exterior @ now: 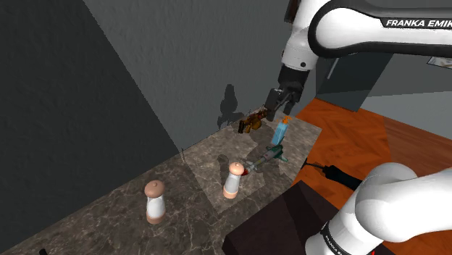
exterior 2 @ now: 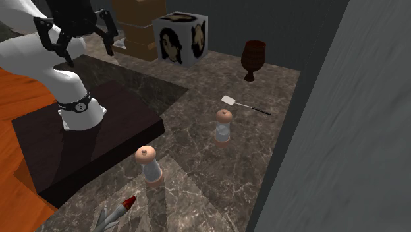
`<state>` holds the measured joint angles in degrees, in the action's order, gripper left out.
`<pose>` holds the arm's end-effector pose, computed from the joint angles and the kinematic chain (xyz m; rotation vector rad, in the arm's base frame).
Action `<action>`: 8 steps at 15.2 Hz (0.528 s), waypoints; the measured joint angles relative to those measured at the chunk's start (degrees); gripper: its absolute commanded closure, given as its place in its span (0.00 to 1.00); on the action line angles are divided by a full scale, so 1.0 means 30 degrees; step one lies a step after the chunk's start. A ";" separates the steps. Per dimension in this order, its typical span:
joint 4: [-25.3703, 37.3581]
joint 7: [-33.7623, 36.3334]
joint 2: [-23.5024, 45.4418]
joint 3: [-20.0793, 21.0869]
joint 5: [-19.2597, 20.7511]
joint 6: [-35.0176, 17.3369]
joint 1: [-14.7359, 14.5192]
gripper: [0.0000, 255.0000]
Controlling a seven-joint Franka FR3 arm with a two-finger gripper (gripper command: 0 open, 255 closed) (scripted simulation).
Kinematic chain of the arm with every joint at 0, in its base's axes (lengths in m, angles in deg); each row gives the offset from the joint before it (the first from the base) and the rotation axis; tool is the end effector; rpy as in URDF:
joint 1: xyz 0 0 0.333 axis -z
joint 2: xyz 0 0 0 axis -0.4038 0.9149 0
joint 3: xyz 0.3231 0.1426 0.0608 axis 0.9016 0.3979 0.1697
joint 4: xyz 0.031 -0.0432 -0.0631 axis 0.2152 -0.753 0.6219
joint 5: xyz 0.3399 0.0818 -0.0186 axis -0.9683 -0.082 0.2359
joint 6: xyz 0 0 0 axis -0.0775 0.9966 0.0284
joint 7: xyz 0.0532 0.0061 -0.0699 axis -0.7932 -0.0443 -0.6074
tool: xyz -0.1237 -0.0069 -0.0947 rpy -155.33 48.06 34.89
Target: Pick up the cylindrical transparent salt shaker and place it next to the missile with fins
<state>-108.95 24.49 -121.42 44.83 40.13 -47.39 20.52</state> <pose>0.2601 0.0515 0.5365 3.1003 0.0390 0.0216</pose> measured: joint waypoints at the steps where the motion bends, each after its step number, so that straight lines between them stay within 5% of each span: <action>1: -0.0131 0.0168 0.0381 0.0216 -0.0138 -0.0549 -0.0106 0.00; 8: -0.0335 0.1646 0.3650 0.2010 -0.0955 -0.4257 -0.0876 0.00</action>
<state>-109.96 29.43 -110.47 50.86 37.27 -60.16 17.90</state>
